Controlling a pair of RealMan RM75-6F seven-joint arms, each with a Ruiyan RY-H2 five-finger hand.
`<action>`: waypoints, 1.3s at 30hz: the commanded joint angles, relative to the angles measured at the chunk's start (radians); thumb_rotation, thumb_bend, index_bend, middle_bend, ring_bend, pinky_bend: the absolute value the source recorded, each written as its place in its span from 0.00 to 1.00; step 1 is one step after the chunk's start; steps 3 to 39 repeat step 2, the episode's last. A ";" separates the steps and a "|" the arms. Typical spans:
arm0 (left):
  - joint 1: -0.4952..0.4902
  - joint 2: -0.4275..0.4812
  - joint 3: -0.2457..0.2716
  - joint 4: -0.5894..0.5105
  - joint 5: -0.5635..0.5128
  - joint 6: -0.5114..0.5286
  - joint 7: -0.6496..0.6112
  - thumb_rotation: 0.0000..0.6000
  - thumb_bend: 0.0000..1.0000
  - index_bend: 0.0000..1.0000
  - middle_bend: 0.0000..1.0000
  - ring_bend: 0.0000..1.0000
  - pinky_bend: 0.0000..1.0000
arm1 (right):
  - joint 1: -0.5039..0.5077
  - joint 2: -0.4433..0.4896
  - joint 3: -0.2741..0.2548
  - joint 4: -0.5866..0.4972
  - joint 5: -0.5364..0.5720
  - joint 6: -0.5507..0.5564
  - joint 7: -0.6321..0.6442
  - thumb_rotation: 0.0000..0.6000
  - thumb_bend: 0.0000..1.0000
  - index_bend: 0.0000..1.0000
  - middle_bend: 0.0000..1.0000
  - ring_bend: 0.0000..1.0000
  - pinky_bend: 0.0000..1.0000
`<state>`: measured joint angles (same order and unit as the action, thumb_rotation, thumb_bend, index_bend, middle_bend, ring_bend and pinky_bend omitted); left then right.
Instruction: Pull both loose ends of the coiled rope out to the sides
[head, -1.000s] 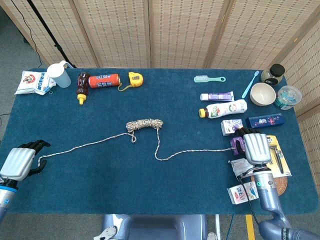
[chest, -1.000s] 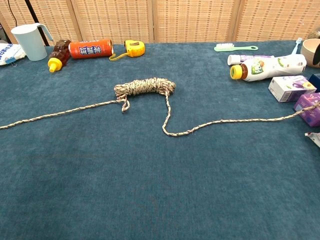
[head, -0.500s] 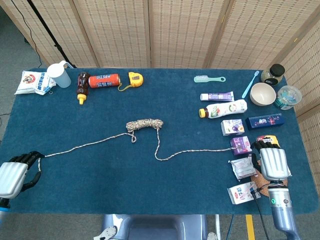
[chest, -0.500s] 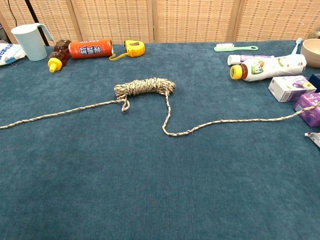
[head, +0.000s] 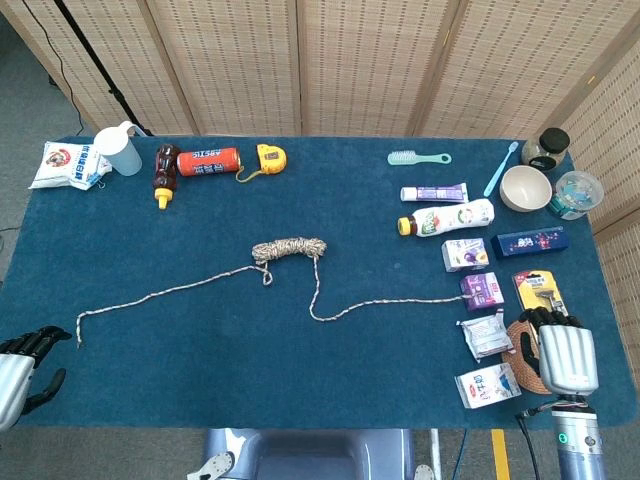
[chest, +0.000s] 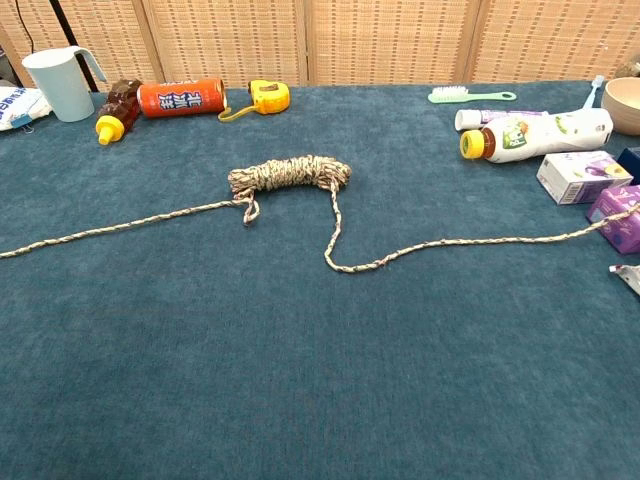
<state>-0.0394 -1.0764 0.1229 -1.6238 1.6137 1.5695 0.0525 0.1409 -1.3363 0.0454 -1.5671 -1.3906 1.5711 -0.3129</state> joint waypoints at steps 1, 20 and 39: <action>0.000 0.006 -0.006 -0.007 0.003 -0.001 0.007 1.00 0.36 0.31 0.31 0.32 0.39 | -0.004 0.001 0.007 0.008 0.000 -0.002 0.013 1.00 0.50 0.44 0.45 0.45 0.46; 0.000 0.008 -0.008 -0.008 0.003 -0.001 0.010 1.00 0.36 0.31 0.31 0.32 0.39 | -0.005 0.001 0.010 0.011 0.002 -0.004 0.015 1.00 0.50 0.44 0.45 0.45 0.46; 0.000 0.008 -0.008 -0.008 0.003 -0.001 0.010 1.00 0.36 0.31 0.31 0.32 0.39 | -0.005 0.001 0.010 0.011 0.002 -0.004 0.015 1.00 0.50 0.44 0.45 0.45 0.46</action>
